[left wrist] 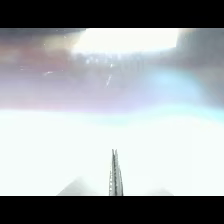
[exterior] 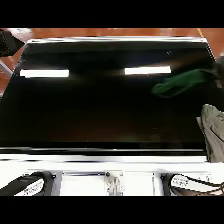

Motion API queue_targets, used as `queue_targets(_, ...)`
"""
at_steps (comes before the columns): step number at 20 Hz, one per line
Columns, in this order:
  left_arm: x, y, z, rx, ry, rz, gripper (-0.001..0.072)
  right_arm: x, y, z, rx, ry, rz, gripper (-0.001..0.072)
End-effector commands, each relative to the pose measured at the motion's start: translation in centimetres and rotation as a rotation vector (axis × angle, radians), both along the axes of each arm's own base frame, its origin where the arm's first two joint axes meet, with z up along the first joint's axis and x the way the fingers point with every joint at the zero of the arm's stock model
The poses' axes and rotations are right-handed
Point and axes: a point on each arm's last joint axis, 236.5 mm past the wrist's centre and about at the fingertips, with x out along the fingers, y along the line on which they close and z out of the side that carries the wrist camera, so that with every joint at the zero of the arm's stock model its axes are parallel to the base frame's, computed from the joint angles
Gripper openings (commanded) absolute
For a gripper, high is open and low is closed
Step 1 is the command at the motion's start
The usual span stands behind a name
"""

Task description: Fold the shirts.

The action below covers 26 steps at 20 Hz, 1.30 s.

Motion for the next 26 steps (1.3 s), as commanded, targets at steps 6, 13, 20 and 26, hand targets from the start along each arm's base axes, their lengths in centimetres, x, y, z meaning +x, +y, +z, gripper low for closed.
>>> queue_targets(6,-0.6,-0.6,0.5,-0.021,-0.003,-0.019,0.0036,-11.5,-16.5,-1.3,-0.273,0.18,-0.329,0.0056)
queue_targets(13,-0.9,-1.2,0.3,-0.053,0.021,-0.021,0.0036,-13.7,-20.9,-1.3,-0.439,0.183,-0.37,0.0056)
queue_targets(20,-1.7,-4.3,0.2,-0.05,0.023,-0.098,0.0036,-22.9,-20.2,-8.3,-0.335,0.614,-0.401,0.0057)
queue_targets(26,-2.3,-5.8,0.3,-0.05,0.024,-0.135,0.0036,-31.0,-16.1,-16.8,-0.101,0.895,-0.416,0.0057)
